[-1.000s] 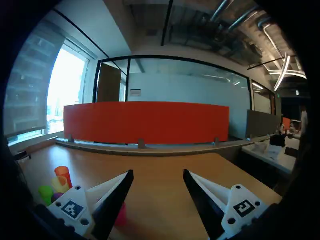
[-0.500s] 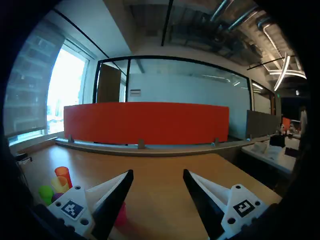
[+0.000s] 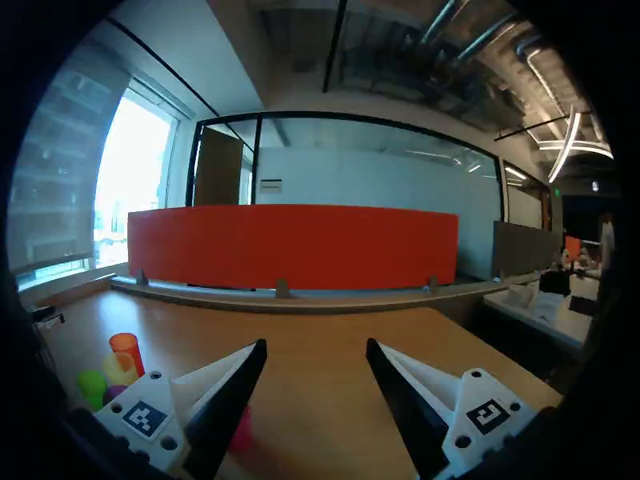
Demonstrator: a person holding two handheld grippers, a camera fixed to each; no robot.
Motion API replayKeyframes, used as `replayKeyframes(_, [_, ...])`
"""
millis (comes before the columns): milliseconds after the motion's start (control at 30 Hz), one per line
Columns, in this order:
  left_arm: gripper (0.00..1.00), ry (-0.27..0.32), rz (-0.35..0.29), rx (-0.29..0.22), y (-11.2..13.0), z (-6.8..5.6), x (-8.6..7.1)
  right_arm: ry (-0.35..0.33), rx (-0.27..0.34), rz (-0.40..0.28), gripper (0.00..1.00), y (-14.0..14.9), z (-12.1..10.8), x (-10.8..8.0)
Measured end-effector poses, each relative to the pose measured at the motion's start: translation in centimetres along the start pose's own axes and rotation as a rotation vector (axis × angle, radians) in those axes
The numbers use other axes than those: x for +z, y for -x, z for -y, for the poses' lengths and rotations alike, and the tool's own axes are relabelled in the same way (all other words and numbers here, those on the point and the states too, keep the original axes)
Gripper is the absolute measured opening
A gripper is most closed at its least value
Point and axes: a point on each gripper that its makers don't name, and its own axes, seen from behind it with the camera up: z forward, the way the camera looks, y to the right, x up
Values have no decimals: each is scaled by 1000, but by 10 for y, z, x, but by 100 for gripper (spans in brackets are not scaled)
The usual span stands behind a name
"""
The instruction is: Pour water
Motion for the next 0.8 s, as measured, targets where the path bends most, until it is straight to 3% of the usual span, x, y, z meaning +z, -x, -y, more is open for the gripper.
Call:
replayKeyframes(400, [91,-1,2,1,1,0,1,-5,-21,-13,96,2,4,2])
replayKeyframes(800, [91,-1,2,1,2,0,1,-10,-29,-72,96,11,4,6])
